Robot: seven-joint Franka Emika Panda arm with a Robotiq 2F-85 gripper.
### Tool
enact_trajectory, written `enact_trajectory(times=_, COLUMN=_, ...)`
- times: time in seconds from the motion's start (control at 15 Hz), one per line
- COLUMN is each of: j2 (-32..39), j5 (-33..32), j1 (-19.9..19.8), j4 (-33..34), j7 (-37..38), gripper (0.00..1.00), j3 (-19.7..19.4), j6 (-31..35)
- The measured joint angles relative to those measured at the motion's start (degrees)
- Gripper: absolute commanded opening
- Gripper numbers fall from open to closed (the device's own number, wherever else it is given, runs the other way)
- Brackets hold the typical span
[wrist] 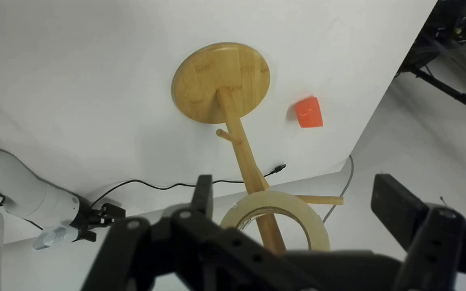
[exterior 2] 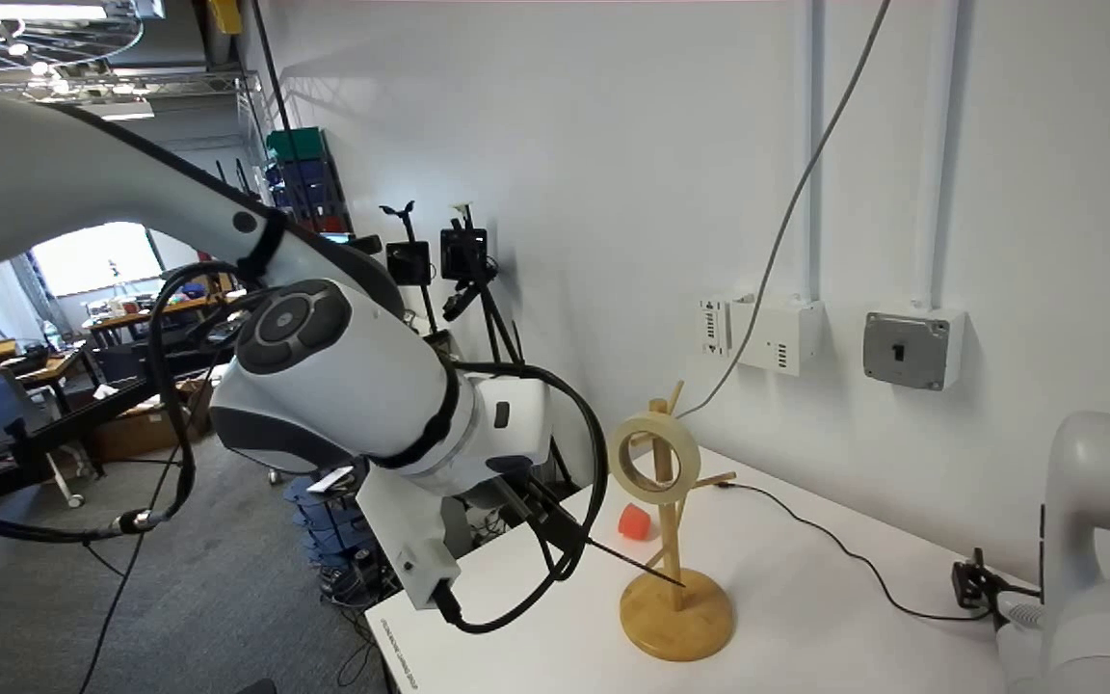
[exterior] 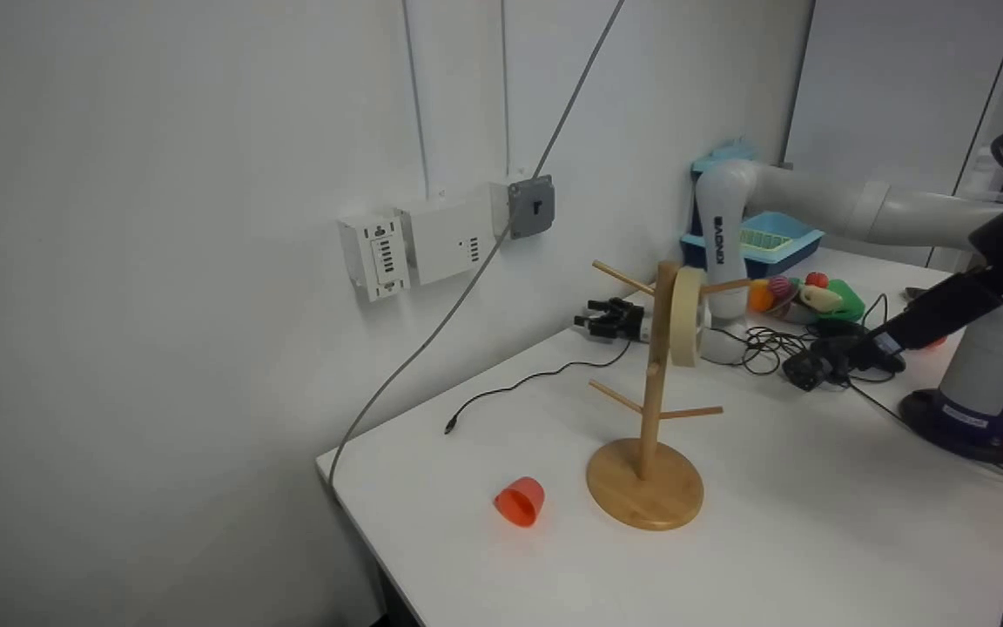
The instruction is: Hang the tape on the wooden object
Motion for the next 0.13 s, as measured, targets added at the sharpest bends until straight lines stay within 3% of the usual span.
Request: enact_trajectory(times=0.13, j2=0.0, j5=0.0, j1=0.0, j4=0.0, j7=0.0, gripper=1.0, j3=0.0, j6=0.0)
